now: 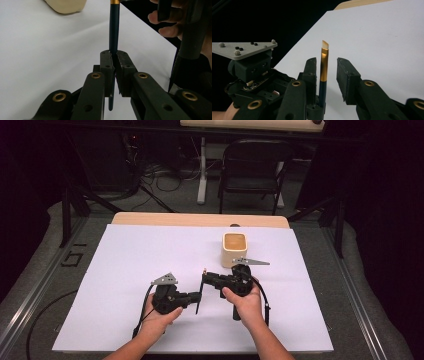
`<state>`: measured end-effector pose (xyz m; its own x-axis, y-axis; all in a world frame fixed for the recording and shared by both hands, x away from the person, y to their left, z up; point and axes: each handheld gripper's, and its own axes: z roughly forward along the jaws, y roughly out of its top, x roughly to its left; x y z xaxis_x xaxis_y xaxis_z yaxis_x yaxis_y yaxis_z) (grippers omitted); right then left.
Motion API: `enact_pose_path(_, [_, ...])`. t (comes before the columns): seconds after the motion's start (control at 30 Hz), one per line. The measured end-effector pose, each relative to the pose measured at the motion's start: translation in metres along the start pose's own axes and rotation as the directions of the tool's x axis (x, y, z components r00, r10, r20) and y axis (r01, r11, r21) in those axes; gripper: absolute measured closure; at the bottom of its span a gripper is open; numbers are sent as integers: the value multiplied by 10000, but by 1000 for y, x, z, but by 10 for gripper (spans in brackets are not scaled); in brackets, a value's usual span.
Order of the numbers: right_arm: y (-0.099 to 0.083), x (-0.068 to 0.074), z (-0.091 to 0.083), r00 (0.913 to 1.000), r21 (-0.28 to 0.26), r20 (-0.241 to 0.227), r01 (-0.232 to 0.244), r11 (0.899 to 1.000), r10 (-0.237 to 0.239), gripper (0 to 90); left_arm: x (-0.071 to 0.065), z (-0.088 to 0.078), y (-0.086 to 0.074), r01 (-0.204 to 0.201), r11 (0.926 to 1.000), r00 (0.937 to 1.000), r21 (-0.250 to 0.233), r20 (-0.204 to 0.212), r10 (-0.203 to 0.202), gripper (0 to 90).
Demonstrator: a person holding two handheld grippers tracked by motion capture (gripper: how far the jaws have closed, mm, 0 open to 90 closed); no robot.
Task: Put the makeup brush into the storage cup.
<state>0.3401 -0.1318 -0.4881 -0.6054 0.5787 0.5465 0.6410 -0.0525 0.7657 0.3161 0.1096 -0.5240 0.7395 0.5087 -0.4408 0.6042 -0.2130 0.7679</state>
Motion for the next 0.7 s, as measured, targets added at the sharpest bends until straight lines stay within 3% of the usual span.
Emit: enact_pose_path(0.7, [-2,1,1,10000,76,-35,-90,9999,91,781,-4,2,-1,-121,9999,9999,86,100,120,845])
